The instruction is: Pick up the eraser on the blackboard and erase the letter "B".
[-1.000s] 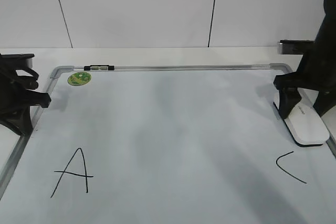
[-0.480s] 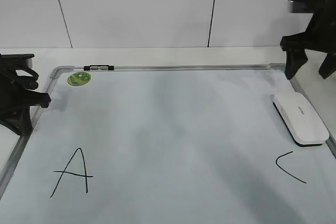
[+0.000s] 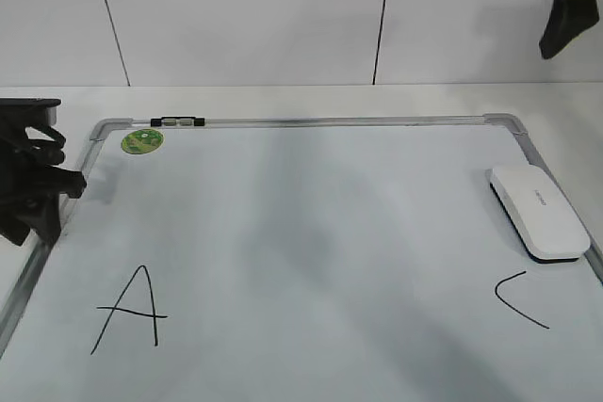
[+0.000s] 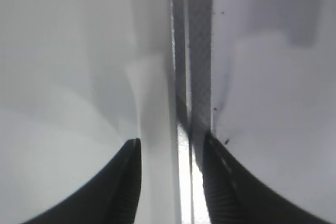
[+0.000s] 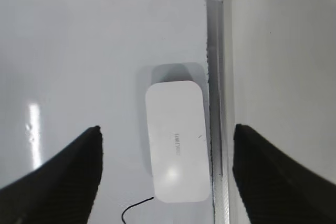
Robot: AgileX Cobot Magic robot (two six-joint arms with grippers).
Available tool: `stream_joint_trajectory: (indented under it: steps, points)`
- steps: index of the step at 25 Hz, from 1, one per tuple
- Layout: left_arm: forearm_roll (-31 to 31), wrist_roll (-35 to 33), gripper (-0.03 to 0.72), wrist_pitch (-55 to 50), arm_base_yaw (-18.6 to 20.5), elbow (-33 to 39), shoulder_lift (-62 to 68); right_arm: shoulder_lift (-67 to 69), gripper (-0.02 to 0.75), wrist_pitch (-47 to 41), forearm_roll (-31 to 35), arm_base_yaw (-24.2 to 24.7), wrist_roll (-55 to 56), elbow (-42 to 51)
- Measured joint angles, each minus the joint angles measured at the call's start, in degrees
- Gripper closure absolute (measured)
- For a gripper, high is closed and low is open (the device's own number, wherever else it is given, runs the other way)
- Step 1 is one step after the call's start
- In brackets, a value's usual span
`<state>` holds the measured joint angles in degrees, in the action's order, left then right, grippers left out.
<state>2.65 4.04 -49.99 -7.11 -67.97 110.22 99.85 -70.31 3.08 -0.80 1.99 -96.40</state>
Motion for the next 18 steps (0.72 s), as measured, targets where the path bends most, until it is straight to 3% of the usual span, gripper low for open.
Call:
stream_joint_trajectory:
  steps: [18]
  points:
    - [0.59, -0.07, 0.367, -13.26, 0.0, -0.75, -10.48, -20.54, 0.148, -1.58, 4.09, 0.0, 0.47, 1.61]
